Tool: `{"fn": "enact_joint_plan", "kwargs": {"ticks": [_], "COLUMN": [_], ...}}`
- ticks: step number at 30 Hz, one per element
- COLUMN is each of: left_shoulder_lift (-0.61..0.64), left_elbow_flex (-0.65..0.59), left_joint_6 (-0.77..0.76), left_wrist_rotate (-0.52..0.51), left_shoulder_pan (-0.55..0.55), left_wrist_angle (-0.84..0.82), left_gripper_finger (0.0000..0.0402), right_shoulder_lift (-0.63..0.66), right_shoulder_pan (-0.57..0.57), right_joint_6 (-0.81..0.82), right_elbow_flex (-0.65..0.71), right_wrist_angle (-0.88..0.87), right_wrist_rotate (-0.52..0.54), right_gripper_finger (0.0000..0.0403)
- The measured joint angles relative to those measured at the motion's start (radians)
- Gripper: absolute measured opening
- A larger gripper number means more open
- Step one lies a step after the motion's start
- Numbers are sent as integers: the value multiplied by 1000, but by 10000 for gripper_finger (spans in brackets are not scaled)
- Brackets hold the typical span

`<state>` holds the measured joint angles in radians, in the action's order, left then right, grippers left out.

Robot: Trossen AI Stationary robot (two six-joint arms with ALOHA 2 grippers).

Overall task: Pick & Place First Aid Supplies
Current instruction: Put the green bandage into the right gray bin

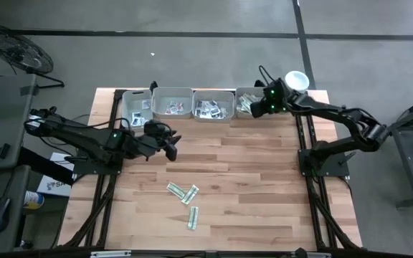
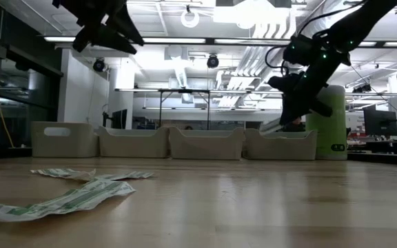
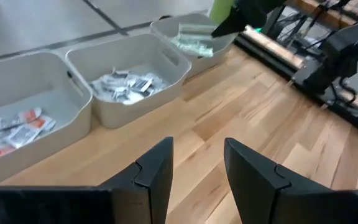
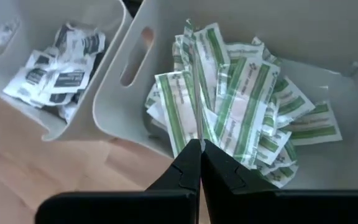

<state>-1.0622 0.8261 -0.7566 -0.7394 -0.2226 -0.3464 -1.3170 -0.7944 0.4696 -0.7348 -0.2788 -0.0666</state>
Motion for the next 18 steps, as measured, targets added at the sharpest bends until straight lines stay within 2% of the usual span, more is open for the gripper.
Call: {"fn": "enact_joint_plan", "kwargs": {"ticks": [9,18], "left_shoulder_lift": [0,0], "left_elbow_flex": [0,-1], "left_joint_6": [-168,-196], "left_wrist_rotate": [44,136], "left_shoulder_pan": [0,0], "left_wrist_angle": [-166,-224], "left_gripper_finger": [143,143], "right_shoulder_lift": [0,0], "right_shoulder_pan": [-4,-3], "right_joint_6": [72,83], "right_elbow_flex": [19,19], "right_wrist_angle": [34,51], "right_wrist_rotate": [75,81], "right_gripper_finger": [18,105]}}
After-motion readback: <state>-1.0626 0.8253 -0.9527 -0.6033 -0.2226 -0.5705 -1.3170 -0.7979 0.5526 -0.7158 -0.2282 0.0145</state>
